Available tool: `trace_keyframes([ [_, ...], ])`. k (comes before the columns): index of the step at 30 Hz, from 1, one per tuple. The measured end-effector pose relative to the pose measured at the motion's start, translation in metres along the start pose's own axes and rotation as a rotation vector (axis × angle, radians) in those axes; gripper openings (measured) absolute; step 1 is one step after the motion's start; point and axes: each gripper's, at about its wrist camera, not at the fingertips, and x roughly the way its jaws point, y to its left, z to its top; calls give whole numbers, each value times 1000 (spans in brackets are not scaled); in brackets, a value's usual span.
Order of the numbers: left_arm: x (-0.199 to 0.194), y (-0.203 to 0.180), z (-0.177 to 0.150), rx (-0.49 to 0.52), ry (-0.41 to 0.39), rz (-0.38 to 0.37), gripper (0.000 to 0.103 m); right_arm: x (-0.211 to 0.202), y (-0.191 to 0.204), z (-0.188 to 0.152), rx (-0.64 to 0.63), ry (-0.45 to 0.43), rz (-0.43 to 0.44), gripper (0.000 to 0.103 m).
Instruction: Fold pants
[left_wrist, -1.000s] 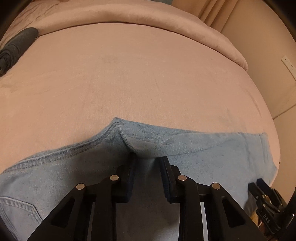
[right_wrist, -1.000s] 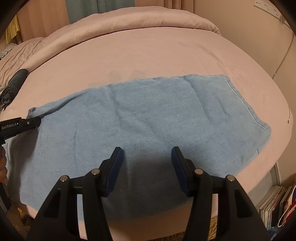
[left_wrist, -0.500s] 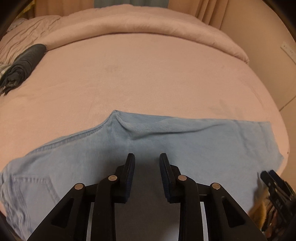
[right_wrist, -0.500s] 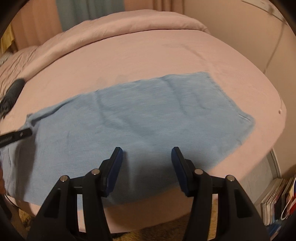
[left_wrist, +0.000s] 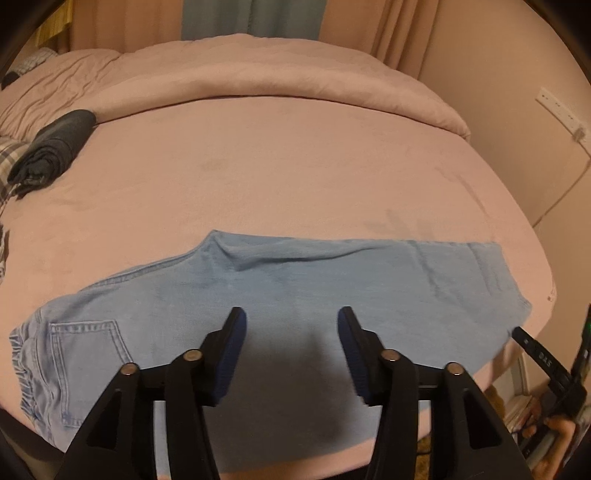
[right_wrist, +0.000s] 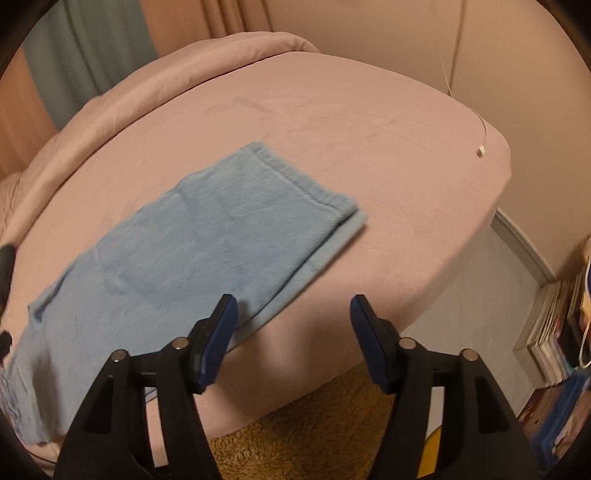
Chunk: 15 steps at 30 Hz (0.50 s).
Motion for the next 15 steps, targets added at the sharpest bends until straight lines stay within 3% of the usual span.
trace_keyframes([
  [3,-5,-9,-1,12,-8,-35,68,0,-10,7,32,-15,8,72],
  [6,-8,-19,-4,33,-10,-73,71,0,-17,17,60,-39,21,73],
  [10,-9,-31,-9,19,12,-188,76,4,-25,28,105,-49,57,74],
  [12,-5,-37,-12,8,29,-257,85,8,-31,31,134,-45,72,74],
  [15,4,-50,-16,40,62,-287,85,15,-37,35,177,-37,108,74],
])
